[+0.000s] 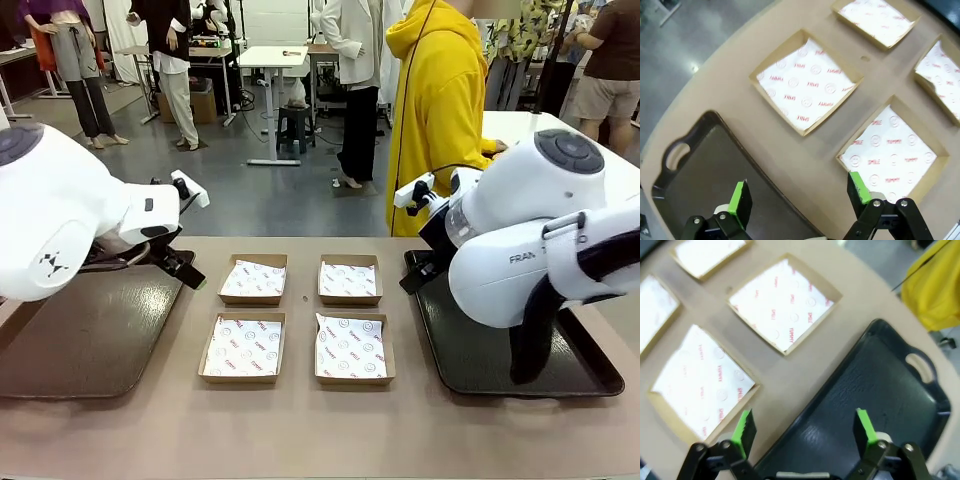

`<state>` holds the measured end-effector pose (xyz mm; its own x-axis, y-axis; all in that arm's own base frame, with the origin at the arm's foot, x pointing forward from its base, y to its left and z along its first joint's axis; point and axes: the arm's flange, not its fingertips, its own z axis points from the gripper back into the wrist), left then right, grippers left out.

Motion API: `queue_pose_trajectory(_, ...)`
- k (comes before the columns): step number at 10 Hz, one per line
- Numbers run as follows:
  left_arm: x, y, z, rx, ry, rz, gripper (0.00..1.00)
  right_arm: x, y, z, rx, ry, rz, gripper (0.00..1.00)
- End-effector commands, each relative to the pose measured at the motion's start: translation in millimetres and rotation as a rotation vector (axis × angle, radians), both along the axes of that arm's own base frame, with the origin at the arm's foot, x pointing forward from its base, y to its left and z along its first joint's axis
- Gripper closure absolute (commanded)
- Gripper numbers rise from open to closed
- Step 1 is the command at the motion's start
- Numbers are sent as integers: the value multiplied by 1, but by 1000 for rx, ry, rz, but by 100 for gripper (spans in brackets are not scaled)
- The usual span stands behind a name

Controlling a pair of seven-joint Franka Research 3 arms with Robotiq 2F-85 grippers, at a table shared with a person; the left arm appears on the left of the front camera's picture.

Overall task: Individually package the donuts and arrange them on the tray.
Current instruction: Pick up one Paper togo box.

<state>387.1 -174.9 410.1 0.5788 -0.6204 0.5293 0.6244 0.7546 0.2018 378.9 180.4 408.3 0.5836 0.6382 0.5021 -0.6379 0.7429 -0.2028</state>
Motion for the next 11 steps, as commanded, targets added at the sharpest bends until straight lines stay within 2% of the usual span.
queue_pose_trajectory(1, -114, 49, -6, 65, -3, 6, 0, -111, -54, 0, -47, 38, 10, 0)
queue_pose_trajectory(4, -161, 73, -9, 115, 140, -5, 0, -171, -92, 3, -110, 166, -47, 0)
queue_pose_trajectory(5, -175, 75, -7, 106, 130, 16, 0, -183, -97, 2, -81, 163, -82, 0)
queue_pose_trajectory(6, -181, 75, -1, 116, 116, 28, 0, -185, -97, 1, -66, 173, -67, 0)
queue_pose_trajectory(7, -53, 20, 62, 120, 143, 9, 0, -172, -100, 1, -152, 98, -106, 0)
queue_pose_trajectory(8, -53, 20, 62, 120, 143, 9, 0, -86, -50, 95, -101, 189, -64, 0)
queue_pose_trajectory(10, -53, 20, 62, 120, 143, 9, 0, -86, -50, 95, -101, 189, -64, 0)
queue_pose_trajectory(11, -53, 20, 62, 120, 143, 9, 0, -95, -56, 105, -116, 169, -73, 0)
